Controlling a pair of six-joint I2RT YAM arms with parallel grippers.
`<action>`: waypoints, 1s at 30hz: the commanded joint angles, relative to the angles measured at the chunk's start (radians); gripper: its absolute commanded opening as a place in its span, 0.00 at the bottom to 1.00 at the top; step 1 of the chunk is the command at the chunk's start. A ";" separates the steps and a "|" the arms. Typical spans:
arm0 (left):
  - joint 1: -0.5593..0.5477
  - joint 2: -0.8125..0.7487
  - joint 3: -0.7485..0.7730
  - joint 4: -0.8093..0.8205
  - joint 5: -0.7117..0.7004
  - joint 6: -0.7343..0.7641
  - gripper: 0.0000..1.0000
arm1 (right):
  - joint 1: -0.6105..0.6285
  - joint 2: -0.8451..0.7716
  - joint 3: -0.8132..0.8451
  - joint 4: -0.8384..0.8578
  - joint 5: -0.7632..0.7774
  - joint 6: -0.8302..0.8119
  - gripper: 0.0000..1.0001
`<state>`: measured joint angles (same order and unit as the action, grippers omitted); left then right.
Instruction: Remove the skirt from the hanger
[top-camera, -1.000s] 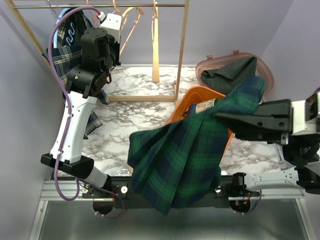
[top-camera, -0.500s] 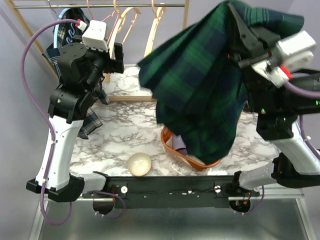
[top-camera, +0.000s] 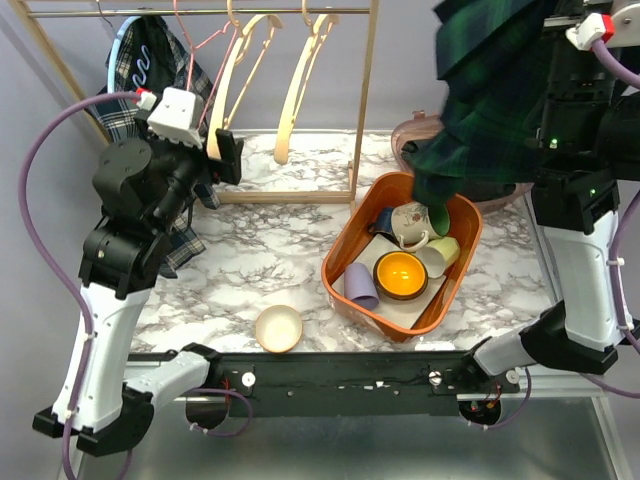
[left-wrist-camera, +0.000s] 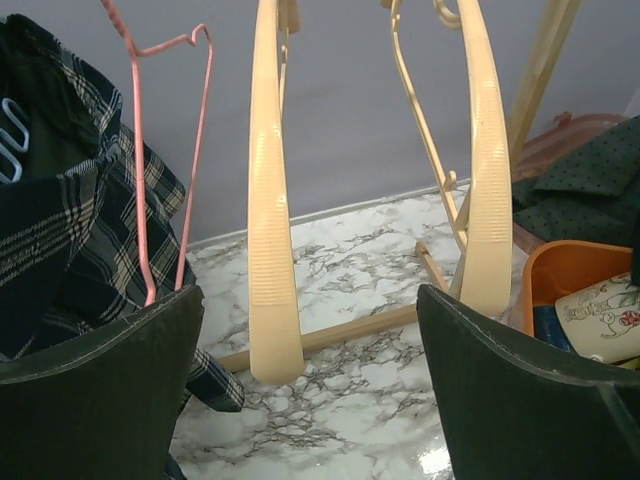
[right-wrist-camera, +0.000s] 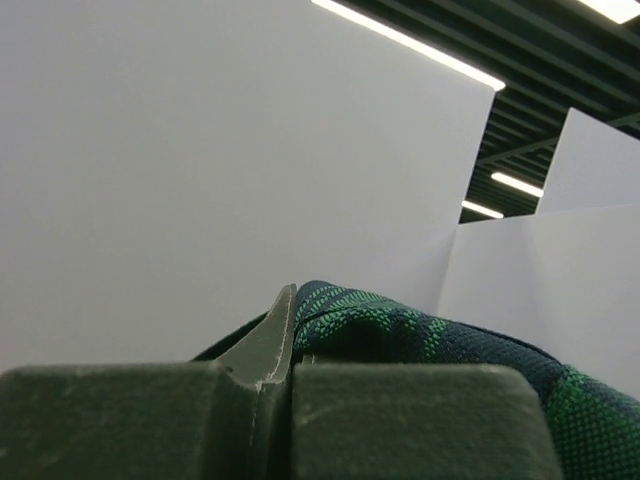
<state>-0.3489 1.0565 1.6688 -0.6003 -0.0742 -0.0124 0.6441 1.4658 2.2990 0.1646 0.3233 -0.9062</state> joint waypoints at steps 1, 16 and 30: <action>0.001 -0.101 -0.099 0.091 0.020 -0.011 0.99 | -0.131 0.001 0.030 0.130 -0.127 0.078 0.01; 0.011 -0.372 -0.492 0.404 -0.075 -0.047 0.99 | -0.498 0.232 0.054 0.206 -0.317 0.426 0.01; 0.013 -0.553 -0.615 0.488 -0.145 -0.066 0.99 | -0.621 0.444 0.133 0.291 -0.366 0.507 0.01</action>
<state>-0.3397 0.5438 1.0943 -0.1741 -0.1627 -0.0715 0.0509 1.8709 2.4145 0.3527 -0.0231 -0.4355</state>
